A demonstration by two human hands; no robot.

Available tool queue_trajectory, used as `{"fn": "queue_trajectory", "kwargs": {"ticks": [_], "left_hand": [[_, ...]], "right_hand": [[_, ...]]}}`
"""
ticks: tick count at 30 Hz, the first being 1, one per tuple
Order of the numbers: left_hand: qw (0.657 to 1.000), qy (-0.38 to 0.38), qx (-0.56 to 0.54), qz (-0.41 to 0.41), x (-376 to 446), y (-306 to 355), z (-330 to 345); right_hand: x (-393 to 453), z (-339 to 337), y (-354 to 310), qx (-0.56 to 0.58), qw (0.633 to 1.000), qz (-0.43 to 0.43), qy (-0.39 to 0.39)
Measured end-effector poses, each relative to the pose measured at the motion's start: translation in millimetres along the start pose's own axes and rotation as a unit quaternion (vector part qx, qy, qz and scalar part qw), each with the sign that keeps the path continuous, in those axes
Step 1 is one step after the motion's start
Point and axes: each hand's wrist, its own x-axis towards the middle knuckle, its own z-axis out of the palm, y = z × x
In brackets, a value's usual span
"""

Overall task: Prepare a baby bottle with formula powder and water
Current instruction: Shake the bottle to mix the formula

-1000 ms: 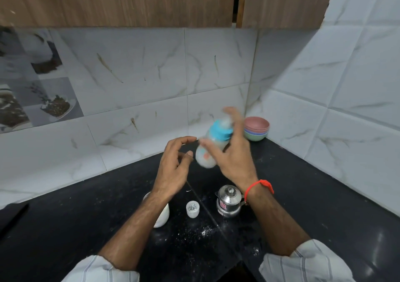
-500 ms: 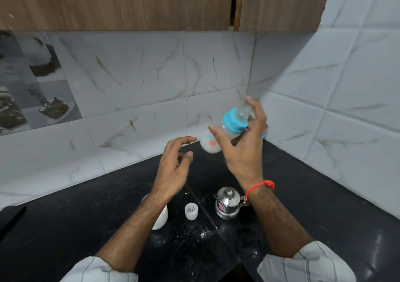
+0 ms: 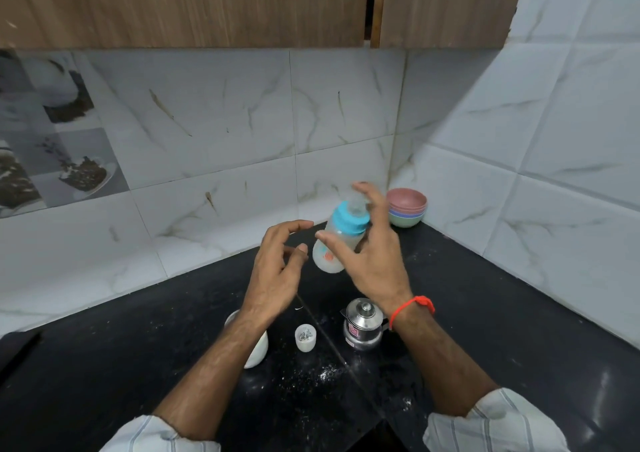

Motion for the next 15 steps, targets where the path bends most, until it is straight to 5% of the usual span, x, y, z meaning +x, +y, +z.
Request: {"fn": "queue_trajectory", "kwargs": {"ticks": [4,7,8,12,15], "left_hand": [[1.000,0.002,0.004,-0.010,0,-2,-1],[1.000,0.000,0.003,-0.006,0,0,-1],[1.000,0.001,0.000,-0.004,-1,1,-2],[1.000,0.009,0.000,-0.008,-2,-1,-4],[1.000,0.001,-0.003,-0.008,-3,-1,-3]], "right_hand": [[4,1,-2,0.075,0.981,-0.073,0.166],[-3,2,3,-0.020,1.000,0.007,0.018],[-6,3,1,-0.015,1.000,0.005,0.013],[4,1,-8,0.125,0.971,-0.070,0.192],[6,-3,-3,0.019,0.996,-0.014,0.087]]}}
